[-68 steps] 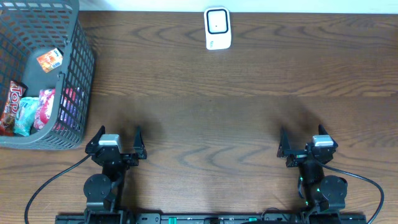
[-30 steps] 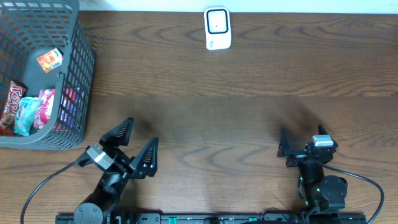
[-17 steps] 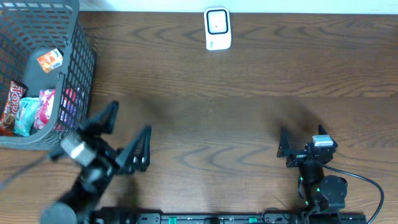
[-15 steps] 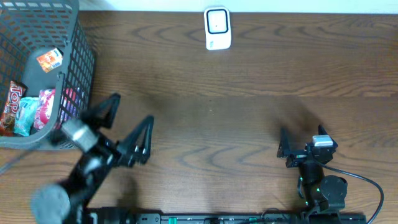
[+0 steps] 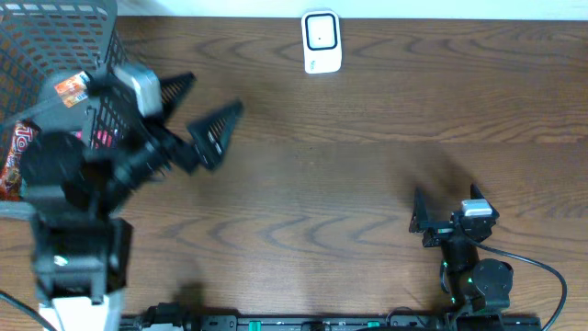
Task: Scan the item barcode
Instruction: 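Reach the left gripper into the grey basket toward the purple tissue pack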
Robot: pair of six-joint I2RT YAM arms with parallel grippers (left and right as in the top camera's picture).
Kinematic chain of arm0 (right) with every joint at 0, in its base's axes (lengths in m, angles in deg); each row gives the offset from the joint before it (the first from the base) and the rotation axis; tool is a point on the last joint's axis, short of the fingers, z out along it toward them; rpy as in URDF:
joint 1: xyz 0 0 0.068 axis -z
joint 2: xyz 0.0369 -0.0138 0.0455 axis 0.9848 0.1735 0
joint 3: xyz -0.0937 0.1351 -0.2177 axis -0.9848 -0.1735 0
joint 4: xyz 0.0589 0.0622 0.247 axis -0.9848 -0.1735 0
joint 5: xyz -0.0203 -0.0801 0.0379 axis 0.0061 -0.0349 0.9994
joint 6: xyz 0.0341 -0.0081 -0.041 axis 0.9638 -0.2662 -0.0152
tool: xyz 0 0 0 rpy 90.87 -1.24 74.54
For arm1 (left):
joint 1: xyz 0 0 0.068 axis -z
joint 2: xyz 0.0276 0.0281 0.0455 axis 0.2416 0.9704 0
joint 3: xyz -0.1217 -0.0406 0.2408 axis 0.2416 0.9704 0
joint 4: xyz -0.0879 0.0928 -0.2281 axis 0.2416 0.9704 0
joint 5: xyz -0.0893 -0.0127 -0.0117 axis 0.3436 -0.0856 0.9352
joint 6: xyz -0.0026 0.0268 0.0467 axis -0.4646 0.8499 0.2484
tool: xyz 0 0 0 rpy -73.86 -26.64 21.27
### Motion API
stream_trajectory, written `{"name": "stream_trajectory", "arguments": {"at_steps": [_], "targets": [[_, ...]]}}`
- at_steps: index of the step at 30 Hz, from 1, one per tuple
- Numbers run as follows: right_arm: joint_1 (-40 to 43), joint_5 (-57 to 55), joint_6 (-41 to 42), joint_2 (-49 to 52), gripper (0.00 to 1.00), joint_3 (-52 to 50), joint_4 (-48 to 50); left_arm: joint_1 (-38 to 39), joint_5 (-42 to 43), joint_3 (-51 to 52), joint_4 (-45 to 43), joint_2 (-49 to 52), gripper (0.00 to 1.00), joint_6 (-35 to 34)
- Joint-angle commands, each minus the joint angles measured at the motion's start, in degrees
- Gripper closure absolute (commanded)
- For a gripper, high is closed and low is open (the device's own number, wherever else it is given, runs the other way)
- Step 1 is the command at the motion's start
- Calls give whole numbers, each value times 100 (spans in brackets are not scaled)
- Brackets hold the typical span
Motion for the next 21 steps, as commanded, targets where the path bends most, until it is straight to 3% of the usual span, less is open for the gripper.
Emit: {"name": "stream_trajectory", "arguments": {"at_steps": [1, 4, 7, 10, 14, 21], "targets": [[-48, -48, -83, -15, 1, -4, -20, -597, -1792, -1932, 1670, 1141, 2, 498], [-48, -48, -83, -15, 1, -4, -20, -970, -1961, -3410, 2833, 2129, 2, 1174], [-48, -48, -83, -15, 1, -4, -22, -1213, -2035, -4159, 3418, 2680, 2, 1440], [-48, -48, -85, -15, 1, -4, -22, -1488, -2413, -4207, 3600, 2859, 2, 1502], [-48, -48, -83, -15, 1, -4, -20, -1934, -3314, -4210, 3696, 3034, 2, 966], [-48, -48, -85, -15, 1, -4, -22, -3073, -3958, -4210, 4452, 3497, 2, 520]]}}
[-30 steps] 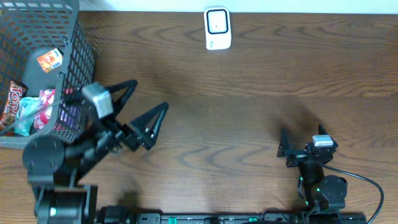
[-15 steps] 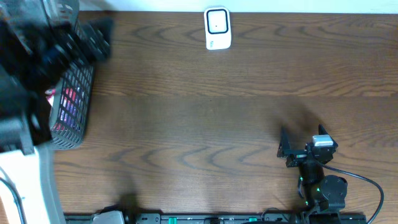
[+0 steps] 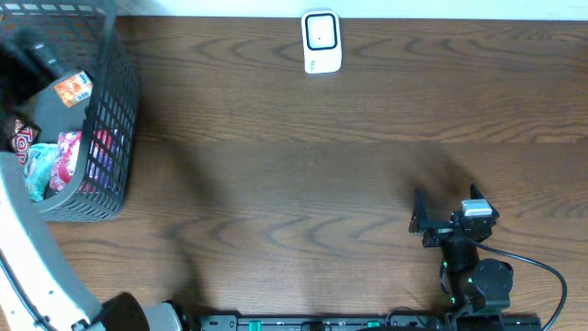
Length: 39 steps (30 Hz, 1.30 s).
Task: Scan the item barcode
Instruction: 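Reach the left gripper into the grey basket toward the purple tissue pack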
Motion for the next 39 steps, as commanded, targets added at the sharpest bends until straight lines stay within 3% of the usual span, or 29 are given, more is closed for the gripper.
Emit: {"name": "stream_trajectory", "arguments": {"at_steps": [1, 7, 28, 34, 39], "targets": [[-48, -48, -85, -20, 1, -4, -26, -551, -542, -114, 192, 247, 2, -278], [-48, -48, -83, -20, 1, -4, -26, -957, -538, -105, 284, 267, 2, -352], [-48, -48, -83, -20, 1, -4, -26, -881, -841, 85, 802, 1198, 2, -505], [-48, -48, -85, -20, 1, -4, -26, -699, -531, 85, 774, 1593, 2, -1484], [-48, -48, -83, -20, 1, -4, -26, -627, -125, 87, 874, 1884, 2, -1609]]}}
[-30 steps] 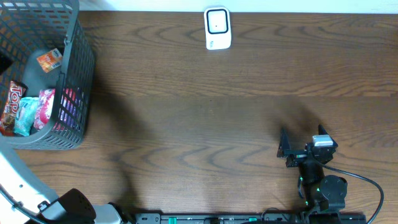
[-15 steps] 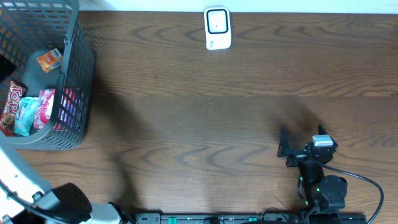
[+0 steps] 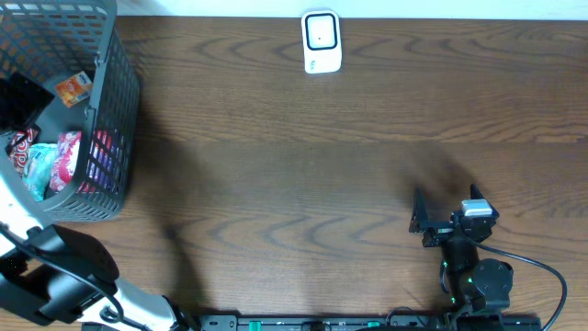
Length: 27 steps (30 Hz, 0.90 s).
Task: Scan the item barcode
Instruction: 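Reach the left gripper into the grey basket toward the purple tissue pack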
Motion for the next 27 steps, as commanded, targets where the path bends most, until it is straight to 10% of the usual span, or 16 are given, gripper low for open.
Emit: {"name": "stream_trajectory", "arguments": {"at_steps": [1, 27], "targets": [[-48, -48, -85, -20, 1, -4, -26, 68, 291, 28, 39, 227, 2, -304], [-48, -48, -85, -20, 1, -4, -26, 863, -1539, 28, -4, 1729, 1, -1499]]}}
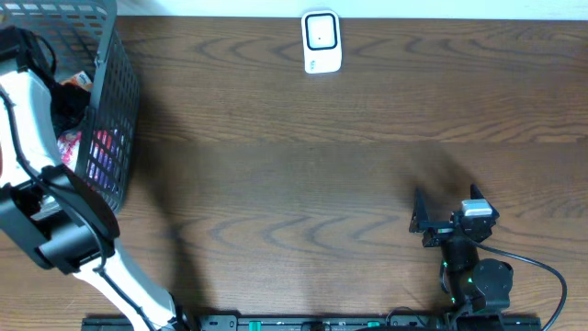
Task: Scan the item barcode
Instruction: 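Reach the left gripper into the grey basket toward the purple tissue pack, then grasp the purple-red tissue pack with the left gripper and lift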
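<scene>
A white barcode scanner (322,41) stands at the table's far edge, in the middle. At the far left, a dark wire basket (118,101) holds snack packets, among them a pink and red packet (81,147). My left arm bends over the basket and my left gripper (68,99) reaches down inside it as a dark shape among the packets. Its jaws are hidden, so I cannot tell whether it holds anything. My right gripper (421,218) rests low at the front right with its fingers apart and nothing between them.
The brown wooden table (294,165) stretches between the basket and the right arm. A black cable (542,271) runs from the right arm's base along the front edge.
My left arm has swung over the basket. Its white link now lies across the basket's left side and the gripper is deeper among the packets. The right arm has not moved.
My left gripper first hung open beside the basket's right wall, over the table. Then the arm was at the far left edge of the view, above the basket. It then reached into the basket's left part, and now sits lower among the packets.
</scene>
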Robot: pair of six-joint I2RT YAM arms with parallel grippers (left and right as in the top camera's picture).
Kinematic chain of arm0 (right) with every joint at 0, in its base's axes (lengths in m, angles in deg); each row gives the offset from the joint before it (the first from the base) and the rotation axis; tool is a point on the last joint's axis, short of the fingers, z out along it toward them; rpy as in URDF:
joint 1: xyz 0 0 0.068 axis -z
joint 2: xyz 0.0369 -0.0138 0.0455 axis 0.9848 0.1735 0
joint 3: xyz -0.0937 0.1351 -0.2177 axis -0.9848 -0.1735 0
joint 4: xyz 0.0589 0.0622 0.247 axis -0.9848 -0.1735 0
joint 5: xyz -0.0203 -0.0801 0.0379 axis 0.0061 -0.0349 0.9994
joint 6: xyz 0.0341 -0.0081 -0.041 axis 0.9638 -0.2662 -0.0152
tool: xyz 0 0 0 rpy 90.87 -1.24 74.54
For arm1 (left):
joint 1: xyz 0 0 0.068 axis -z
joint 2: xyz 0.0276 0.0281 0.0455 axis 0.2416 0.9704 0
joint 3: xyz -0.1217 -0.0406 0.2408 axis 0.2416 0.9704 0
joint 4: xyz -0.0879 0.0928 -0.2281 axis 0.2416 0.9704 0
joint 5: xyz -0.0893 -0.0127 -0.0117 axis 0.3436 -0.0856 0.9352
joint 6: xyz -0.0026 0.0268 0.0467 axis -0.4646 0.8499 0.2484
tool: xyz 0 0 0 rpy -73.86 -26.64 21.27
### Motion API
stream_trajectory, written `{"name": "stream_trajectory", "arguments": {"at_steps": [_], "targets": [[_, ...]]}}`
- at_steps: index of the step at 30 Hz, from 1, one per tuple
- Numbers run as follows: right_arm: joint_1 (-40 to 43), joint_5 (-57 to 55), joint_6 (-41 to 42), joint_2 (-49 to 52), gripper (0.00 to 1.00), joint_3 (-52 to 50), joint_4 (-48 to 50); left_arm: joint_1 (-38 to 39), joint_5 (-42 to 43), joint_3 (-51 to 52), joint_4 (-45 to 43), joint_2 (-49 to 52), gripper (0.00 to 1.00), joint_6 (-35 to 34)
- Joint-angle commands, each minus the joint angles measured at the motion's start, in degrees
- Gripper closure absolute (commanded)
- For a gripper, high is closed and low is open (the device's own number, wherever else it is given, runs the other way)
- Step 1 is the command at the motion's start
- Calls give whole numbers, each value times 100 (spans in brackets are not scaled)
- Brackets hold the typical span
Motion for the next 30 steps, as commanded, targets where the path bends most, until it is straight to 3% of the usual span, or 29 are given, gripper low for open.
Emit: {"name": "stream_trajectory", "arguments": {"at_steps": [1, 8, 12, 16, 22, 27, 30], "targets": [[-48, -46, -85, -20, 1, -4, -26, -2, -264, 28, 0, 323, 1, -317], [-48, -46, -85, -20, 1, -4, -26, 9, -262, 39, 116, 778, 0, -321], [-48, -46, -85, -20, 1, -4, -26, 7, -264, 72, 219, 955, 9, -321], [-48, -46, -83, -20, 1, -4, -26, 7, -264, 293, 155, 994, 25, -321], [-48, -46, -83, -20, 1, -4, -26, 7, -260, 376, 192, 994, 66, -319], [-48, -46, -83, -20, 1, -4, -26, 7, -166, 376, 219, 994, 75, -317], [-48, -46, -85, -20, 1, -4, -26, 7, -26, 356, 326, 968, 93, -273]]}}
